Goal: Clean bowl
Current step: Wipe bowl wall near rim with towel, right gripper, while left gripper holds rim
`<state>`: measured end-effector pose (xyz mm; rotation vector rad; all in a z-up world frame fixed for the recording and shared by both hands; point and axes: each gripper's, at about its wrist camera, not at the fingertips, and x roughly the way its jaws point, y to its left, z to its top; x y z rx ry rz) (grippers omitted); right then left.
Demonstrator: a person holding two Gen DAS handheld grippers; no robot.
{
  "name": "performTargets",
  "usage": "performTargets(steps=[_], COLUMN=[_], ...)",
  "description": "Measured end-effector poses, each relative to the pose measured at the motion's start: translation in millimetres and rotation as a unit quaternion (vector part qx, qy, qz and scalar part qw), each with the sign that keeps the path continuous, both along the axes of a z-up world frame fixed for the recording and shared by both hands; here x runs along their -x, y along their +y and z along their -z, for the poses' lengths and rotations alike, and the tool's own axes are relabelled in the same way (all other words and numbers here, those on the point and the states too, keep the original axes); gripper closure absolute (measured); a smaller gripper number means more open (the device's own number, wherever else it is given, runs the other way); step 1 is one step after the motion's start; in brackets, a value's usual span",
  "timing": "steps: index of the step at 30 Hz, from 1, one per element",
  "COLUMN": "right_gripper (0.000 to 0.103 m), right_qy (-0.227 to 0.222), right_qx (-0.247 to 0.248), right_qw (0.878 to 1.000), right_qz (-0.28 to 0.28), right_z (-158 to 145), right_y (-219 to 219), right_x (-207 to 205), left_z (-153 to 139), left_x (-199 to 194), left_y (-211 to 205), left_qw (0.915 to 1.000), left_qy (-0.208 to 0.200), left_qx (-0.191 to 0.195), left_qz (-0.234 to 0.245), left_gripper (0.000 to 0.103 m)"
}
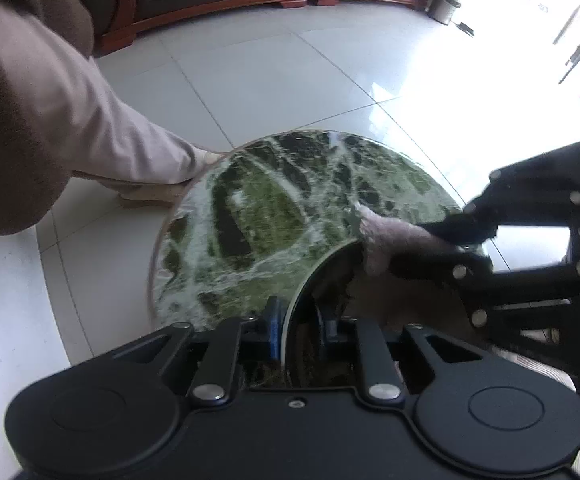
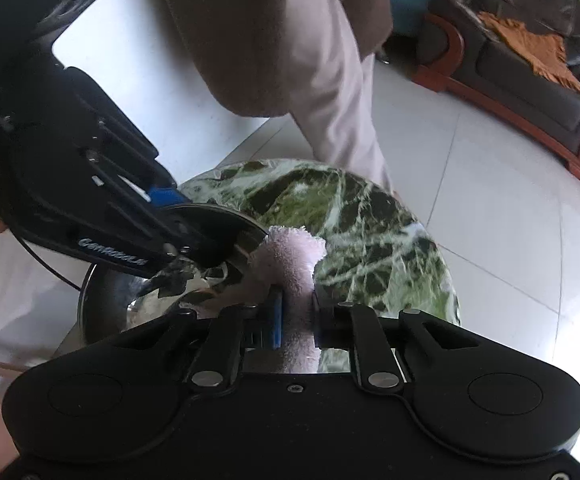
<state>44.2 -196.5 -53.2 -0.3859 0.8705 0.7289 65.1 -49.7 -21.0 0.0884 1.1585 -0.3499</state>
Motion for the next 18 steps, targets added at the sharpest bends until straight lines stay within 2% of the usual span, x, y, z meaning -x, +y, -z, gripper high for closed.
performTargets(steps=[5,8,13,15,18], right_gripper=[0.088,0.088,0.088,0.087,0.086], right_qy=[-0.017,-0.014,0.022,0.06,0.049], right_qx=[0.007,0.0,-0.035,-0.085,-0.082], right_qw=[0.999,1.0,0.997,0.987,0.985], right_qz=[-0.03,-0.017,0.068,0.123,0.144], right_z=[-2.4,0.5,7.0,10.4,8.5], right_y=[17.4,16.7,-8.4,-28.4,-29.0], right_x=[-11.7,-12.3,0.0,15.4,30.3], left_z=[1.6,4.2,7.0,8.0,8.2], left_x=[-0.2,5.1,10.6,11.9,11.2], left_y=[6.4,2.7,0.6,-1.0,-2.8], left_qw=[0.9995,0.9992,0.9983,0.9984,0.9987], left_qy=[0.013,0.005,0.0,-0.006,-0.003], left_qx=[-0.017,-0.026,-0.025,-0.029,-0.028], left_qz=[-0.024,-0.029,-0.051,-0.049,-0.042], left_gripper=[0.09,0.087,0.082,0.082,0.081])
